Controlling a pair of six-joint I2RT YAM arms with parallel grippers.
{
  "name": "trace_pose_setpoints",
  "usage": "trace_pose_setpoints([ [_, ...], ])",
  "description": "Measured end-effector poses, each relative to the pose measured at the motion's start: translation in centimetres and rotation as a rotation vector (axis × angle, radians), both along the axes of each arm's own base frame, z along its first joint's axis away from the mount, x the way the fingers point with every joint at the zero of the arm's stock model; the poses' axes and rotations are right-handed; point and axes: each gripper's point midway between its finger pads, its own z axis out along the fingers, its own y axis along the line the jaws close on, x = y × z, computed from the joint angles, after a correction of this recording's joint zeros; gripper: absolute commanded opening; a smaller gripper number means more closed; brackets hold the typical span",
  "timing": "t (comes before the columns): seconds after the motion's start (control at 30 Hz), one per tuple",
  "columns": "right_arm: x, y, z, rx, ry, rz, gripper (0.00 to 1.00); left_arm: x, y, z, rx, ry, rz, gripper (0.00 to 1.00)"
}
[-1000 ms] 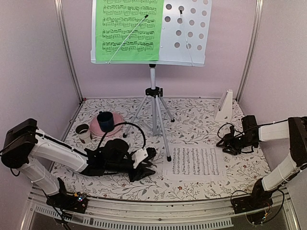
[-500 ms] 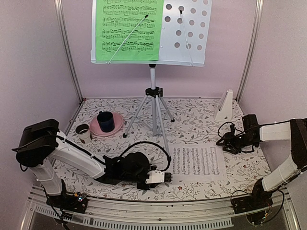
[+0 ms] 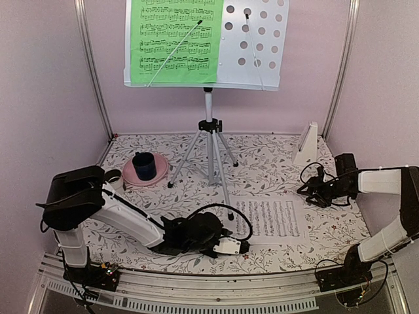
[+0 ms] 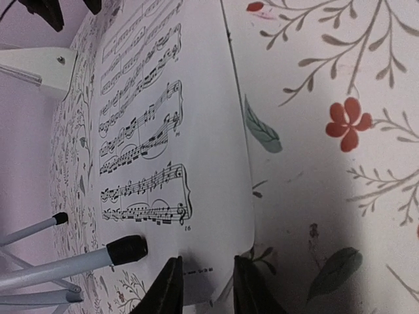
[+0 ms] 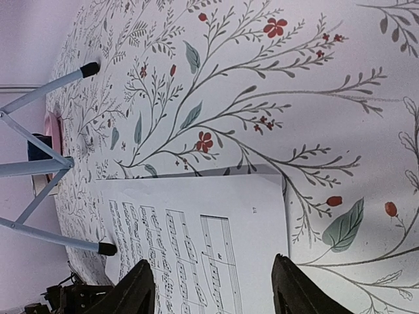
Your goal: Set up the instrument practice props
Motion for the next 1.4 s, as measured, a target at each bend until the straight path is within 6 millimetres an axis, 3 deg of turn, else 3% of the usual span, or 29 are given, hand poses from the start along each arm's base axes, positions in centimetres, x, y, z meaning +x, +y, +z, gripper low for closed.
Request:
trace_pose_setpoints([
  [0.27, 1.1, -0.1, 2.5, 0.019, -0.058, -0.014, 0.65, -1.4, -1.7, 0.4, 0.005, -0.032, -0.086, 0.00],
  [0.4, 1.1, -0.3, 3.0, 0.026, -0.063, -0.025, 0.67, -1.5, -3.0, 0.4, -0.021, -0.023, -0.098, 0.00],
  [0.6, 0.6, -0.3, 4.0, 0.055, -0.064, -0.032, 0.70, -1.6, -3.4, 0.0, -0.037, 0.007, -0.089, 0.00],
  [0.77, 0.2, 0.2, 4.6, 0.094, -0.061, -0.027, 0.70, -1.2, -3.6, 1.0, -0.079, 0.037, -0.074, 0.00],
  [0.87, -0.3, 0.4, 4.4, 0.115, -0.039, -0.024, 0.71, -1.0, -3.4, 2.7, -0.123, 0.055, -0.072, 0.00],
  [1.03, -0.4, 0.7, 4.6, 0.134, -0.035, -0.014, 0.71, -1.7, -3.4, 5.4, -0.162, 0.104, -0.104, 0.22],
  [1.17, -0.5, 0.8, 4.6, 0.137, -0.035, -0.012, 0.71, -2.5, -2.2, 4.1, -0.092, 0.136, -0.134, 0.27],
  [1.3, -0.5, 0.9, 4.6, 0.145, -0.030, -0.005, 0.71, -2.8, -0.9, 2.3, -0.009, 0.172, -0.139, 0.27],
  [1.4, -0.6, 1.0, 4.6, 0.152, -0.030, -0.001, 0.72, -2.4, -0.9, 1.7, 0.021, 0.183, -0.140, 0.26],
])
